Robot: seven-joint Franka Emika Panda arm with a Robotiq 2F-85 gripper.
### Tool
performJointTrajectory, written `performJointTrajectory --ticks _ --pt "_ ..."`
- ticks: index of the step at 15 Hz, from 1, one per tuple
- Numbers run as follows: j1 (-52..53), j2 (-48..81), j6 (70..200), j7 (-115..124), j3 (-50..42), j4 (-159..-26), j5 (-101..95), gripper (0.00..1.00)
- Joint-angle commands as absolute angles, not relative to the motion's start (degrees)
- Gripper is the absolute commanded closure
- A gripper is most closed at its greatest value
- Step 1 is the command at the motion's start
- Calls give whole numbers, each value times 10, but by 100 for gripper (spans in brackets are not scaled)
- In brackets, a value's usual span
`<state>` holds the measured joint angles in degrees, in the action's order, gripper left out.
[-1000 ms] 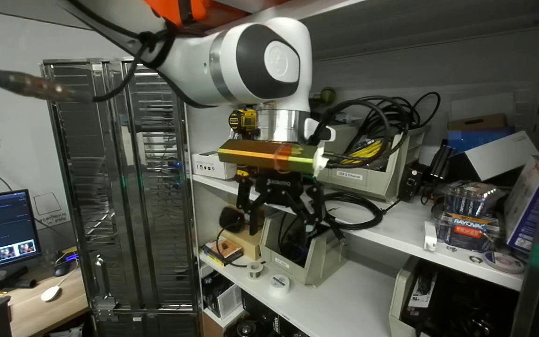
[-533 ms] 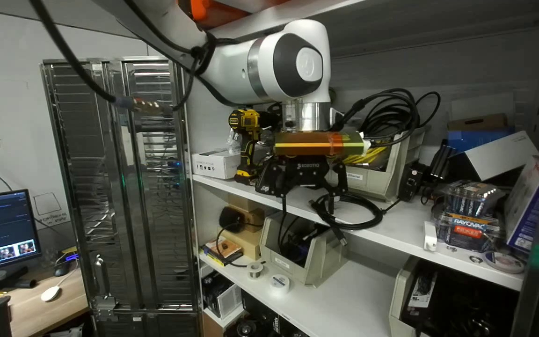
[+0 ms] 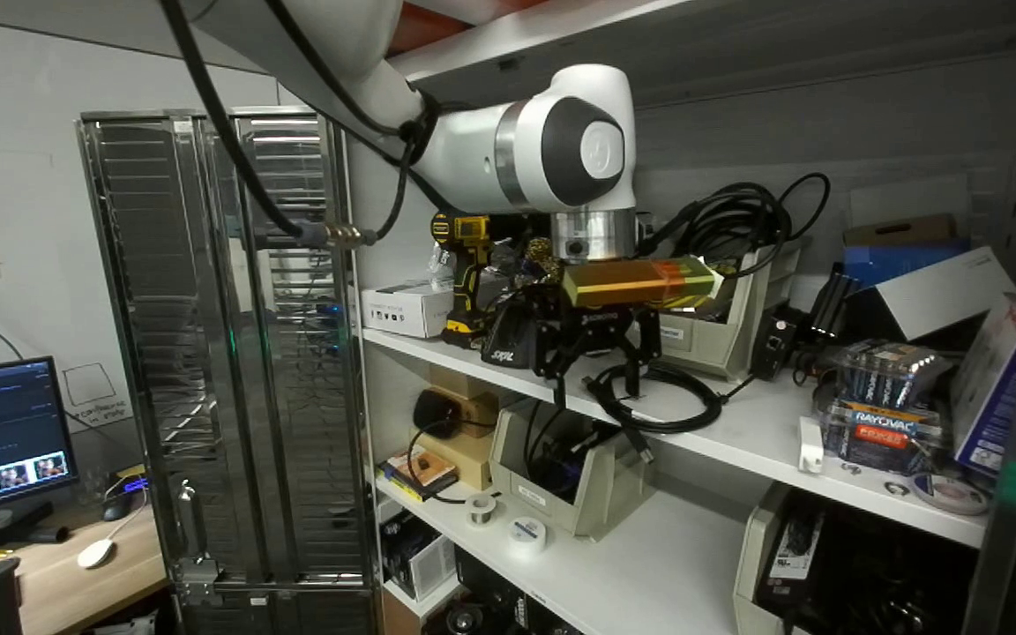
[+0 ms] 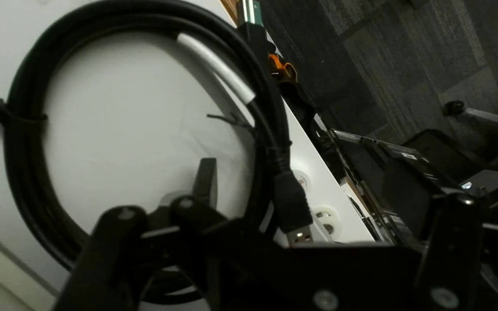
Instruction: Pick up the black cable and put it in the cable tray
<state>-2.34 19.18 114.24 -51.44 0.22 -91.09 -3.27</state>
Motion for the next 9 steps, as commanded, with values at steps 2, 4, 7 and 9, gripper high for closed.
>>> performJointTrajectory --ticks 2,4,7,9 --pt "-31 209 1147 -558 13 -884 -42 38" --pt "-30 206 1150 -566 13 -887 -44 56" --pt "-30 201 1154 -569 12 -887 -47 80" --pt "-29 197 1160 -567 10 -892 -52 87"
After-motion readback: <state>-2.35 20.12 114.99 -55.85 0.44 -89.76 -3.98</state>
